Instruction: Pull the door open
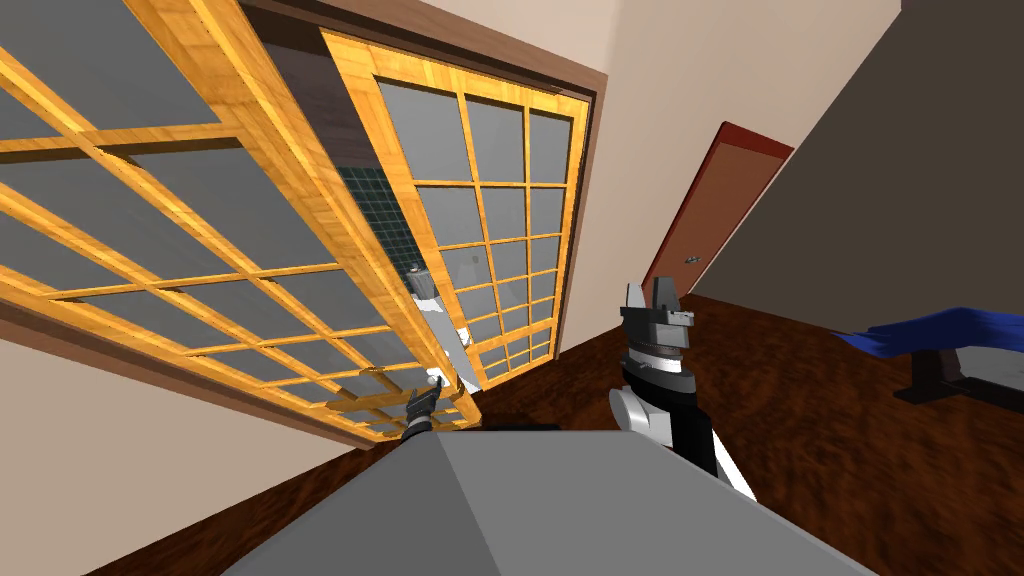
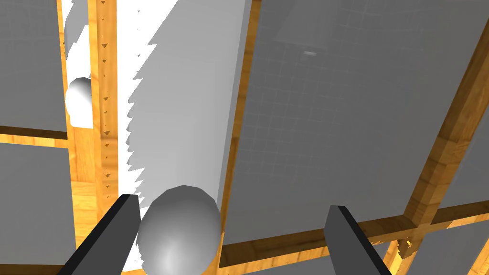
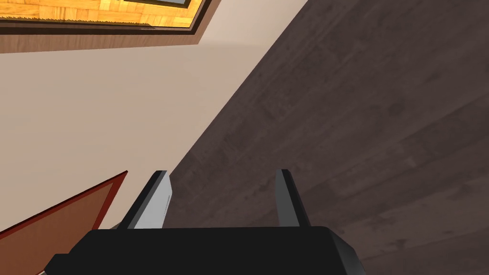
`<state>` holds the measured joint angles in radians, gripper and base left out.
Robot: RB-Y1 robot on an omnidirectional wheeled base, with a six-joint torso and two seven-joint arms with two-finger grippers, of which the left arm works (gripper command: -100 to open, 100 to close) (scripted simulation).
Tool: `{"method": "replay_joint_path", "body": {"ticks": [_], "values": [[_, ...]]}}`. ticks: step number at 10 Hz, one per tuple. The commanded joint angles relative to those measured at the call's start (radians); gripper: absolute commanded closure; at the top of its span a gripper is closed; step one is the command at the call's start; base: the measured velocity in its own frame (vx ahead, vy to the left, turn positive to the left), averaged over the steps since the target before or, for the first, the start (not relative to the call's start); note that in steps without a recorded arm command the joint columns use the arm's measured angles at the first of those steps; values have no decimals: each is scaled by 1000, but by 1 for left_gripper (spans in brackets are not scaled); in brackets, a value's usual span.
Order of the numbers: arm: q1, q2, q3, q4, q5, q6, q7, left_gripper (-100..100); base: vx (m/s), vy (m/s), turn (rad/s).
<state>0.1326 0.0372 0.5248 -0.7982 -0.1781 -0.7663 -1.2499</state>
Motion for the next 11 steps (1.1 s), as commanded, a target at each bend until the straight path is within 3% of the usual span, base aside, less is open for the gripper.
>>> {"method": "replay_joint_path", "body": {"ticks": [1, 2, 4, 7, 9, 11], "values": [[11, 17, 20, 28, 9, 4, -3, 100, -51, -17, 13], [28, 26, 19, 33, 24, 3, 36, 100, -101, -7, -22], [28, 26, 19, 33, 24, 3, 36, 100, -71, -12, 13], [43, 35, 15, 37, 41, 2, 82, 100, -67, -7, -10], [63, 47, 10, 43, 64, 1, 142, 100, -73, -16, 10], [63, 47, 10, 43, 64, 1, 142, 100, -72, -5, 14]]}}
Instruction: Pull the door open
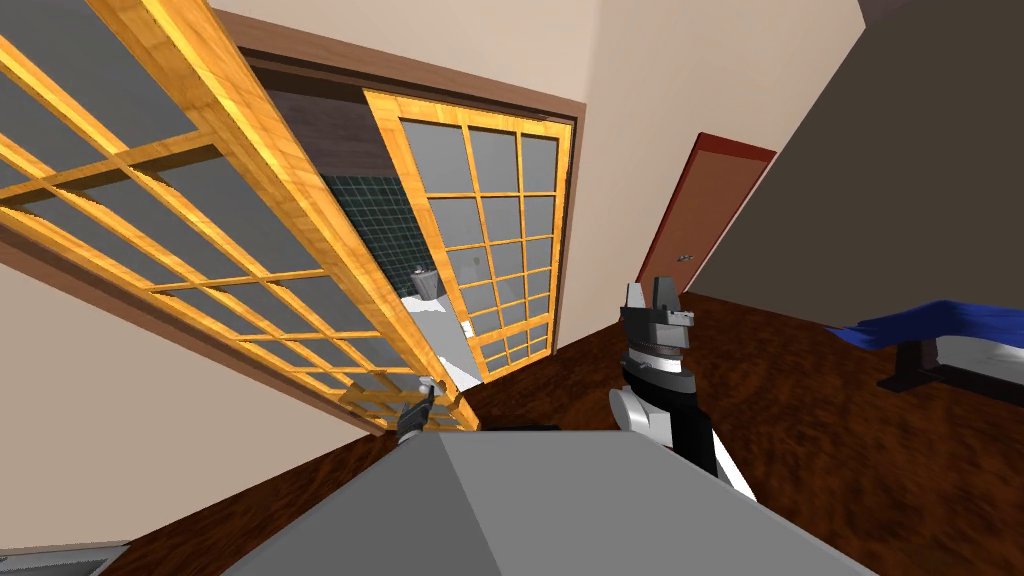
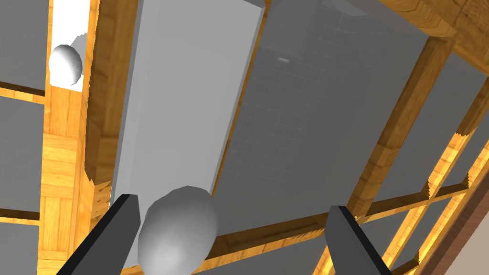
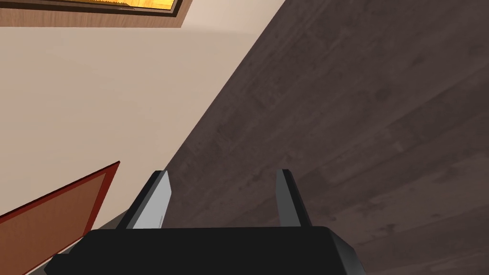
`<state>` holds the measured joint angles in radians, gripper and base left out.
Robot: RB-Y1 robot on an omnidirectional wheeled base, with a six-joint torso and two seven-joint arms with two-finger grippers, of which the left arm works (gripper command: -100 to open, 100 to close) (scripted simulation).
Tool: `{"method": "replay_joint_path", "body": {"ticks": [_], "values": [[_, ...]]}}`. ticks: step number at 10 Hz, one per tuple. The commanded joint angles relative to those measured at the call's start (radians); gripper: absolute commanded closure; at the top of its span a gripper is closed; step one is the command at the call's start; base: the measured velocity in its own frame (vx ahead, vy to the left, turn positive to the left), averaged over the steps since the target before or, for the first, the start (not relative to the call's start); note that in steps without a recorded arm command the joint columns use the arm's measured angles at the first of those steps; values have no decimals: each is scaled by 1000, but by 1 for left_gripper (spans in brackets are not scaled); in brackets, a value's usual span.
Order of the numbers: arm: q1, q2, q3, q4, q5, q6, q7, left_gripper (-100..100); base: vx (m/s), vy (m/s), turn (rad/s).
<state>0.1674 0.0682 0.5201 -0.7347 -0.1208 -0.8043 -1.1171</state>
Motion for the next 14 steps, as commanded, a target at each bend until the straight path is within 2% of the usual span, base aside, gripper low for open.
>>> {"method": "replay_joint_path", "body": {"ticks": [1, 2, 4, 5, 7, 14], "values": [[28, 16, 15, -21, 7, 39, 10, 100, -16, -2, -4], [36, 21, 11, -19, 19, 38, 44, 100, -44, -10, -31], [36, 21, 11, -19, 19, 38, 44, 100, -28, -2, 6], [44, 27, 6, -17, 33, 36, 83, 100, -37, -9, -50], [51, 33, 1, -15, 46, 35, 121, 100, -63, -7, -13], [51, 33, 1, -15, 46, 35, 121, 100, -11, 0, 0]]}}
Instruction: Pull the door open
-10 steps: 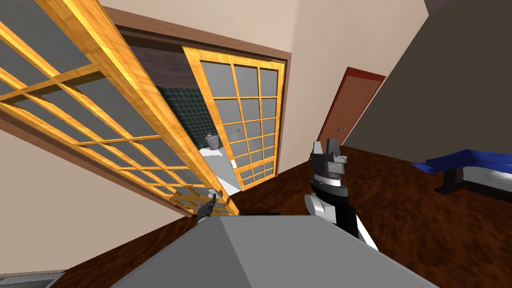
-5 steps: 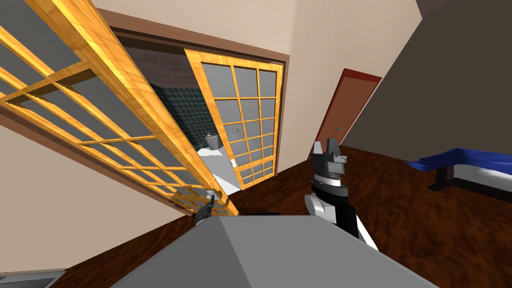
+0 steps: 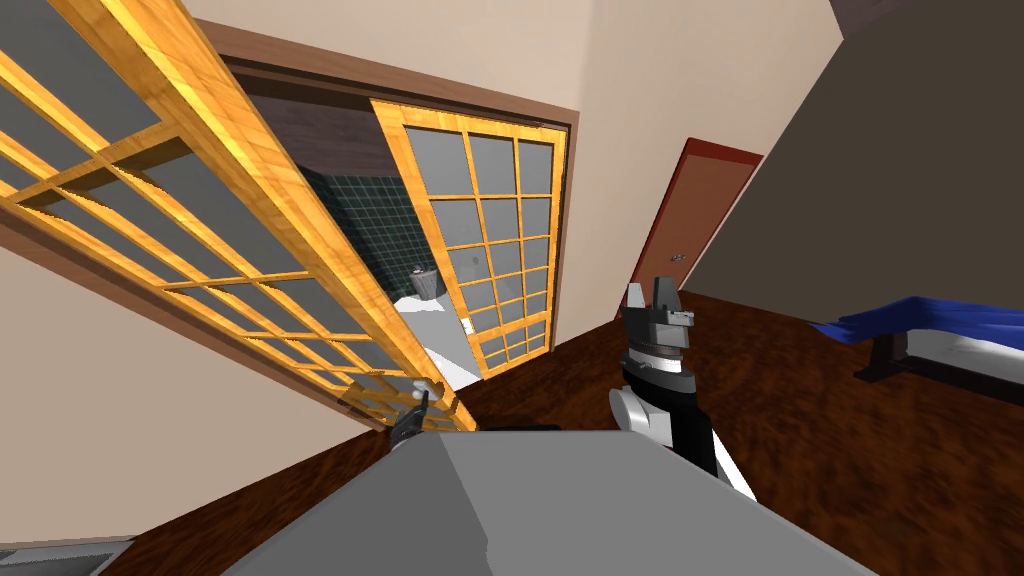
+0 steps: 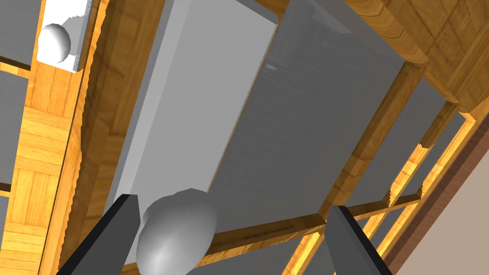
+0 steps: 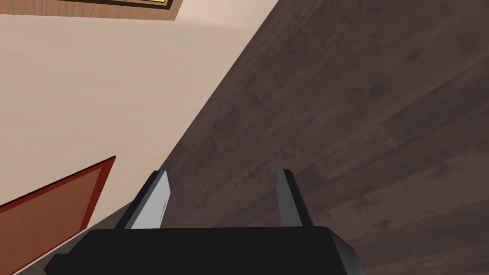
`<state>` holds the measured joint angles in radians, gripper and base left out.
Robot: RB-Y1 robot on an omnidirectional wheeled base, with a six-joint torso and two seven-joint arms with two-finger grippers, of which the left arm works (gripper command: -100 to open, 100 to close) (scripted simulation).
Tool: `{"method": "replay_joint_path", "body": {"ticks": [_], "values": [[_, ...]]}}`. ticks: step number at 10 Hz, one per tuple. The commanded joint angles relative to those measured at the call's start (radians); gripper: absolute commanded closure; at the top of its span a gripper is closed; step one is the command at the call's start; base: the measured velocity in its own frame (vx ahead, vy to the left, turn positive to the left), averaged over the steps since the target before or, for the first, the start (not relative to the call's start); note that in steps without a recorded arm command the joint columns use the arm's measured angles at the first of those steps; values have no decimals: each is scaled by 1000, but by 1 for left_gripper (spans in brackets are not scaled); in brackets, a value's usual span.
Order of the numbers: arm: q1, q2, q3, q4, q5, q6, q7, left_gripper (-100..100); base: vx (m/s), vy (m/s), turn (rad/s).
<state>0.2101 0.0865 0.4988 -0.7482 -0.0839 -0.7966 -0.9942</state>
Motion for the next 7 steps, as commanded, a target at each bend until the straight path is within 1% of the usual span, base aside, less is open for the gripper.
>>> {"method": "replay_joint_path", "body": {"ticks": [1, 3, 4, 5, 6, 7], "values": [[16, 21, 17, 0, 23, 26, 36, 100, -25, -17, -21], [16, 21, 17, 0, 23, 26, 36, 100, -16, -5, -9], [24, 27, 12, 2, 37, 25, 74, 100, -46, 16, -26], [24, 27, 12, 2, 37, 25, 74, 100, -48, -2, -34], [24, 27, 12, 2, 37, 25, 74, 100, -27, 6, 30], [29, 33, 5, 3, 52, 23, 118, 100, -29, -5, -38]]}}
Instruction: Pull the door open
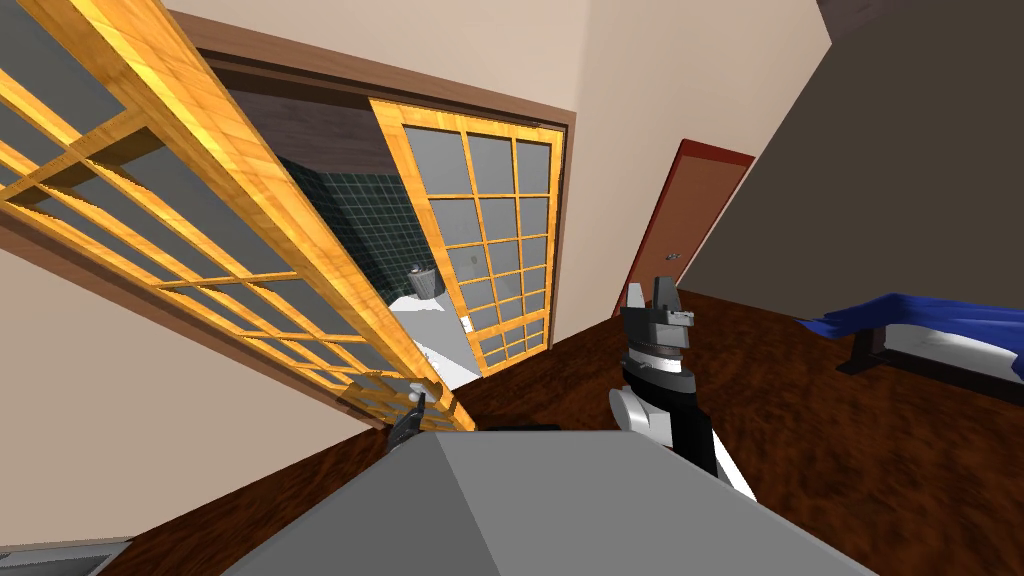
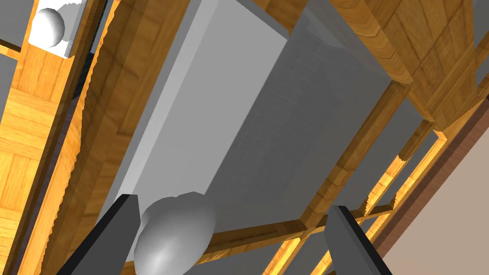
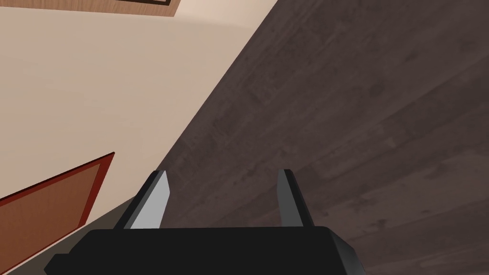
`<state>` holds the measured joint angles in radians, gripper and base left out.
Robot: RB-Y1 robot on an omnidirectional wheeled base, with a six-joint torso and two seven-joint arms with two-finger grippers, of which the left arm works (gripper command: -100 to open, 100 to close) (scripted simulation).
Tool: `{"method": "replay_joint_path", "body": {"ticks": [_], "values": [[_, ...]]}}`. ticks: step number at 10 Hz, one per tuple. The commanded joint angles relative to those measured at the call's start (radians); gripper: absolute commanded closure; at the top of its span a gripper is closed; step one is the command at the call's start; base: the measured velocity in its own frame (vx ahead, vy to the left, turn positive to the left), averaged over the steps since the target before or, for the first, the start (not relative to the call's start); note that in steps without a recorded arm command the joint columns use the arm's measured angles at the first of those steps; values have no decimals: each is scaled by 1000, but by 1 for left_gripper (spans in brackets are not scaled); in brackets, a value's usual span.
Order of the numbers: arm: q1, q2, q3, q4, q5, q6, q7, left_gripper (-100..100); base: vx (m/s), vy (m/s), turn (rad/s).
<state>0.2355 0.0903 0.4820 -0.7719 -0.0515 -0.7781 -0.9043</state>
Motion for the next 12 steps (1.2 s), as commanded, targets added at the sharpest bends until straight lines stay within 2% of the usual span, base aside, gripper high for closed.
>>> {"method": "replay_joint_path", "body": {"ticks": [1, 6, 9, 11, 12], "values": [[4, 29, 22, 26, 20, 4, 28, 100, -39, -14, -2], [17, 44, 3, 28, 58, -1, 139, 100, -37, -4, -30], [17, 44, 3, 39, 58, -3, 139, 100, -14, 1, -2], [17, 44, 3, 28, 58, -1, 139, 100, -1, -9, 12], [23, 50, -5, 29, 74, -3, 183, 100, -34, -4, -41]]}}
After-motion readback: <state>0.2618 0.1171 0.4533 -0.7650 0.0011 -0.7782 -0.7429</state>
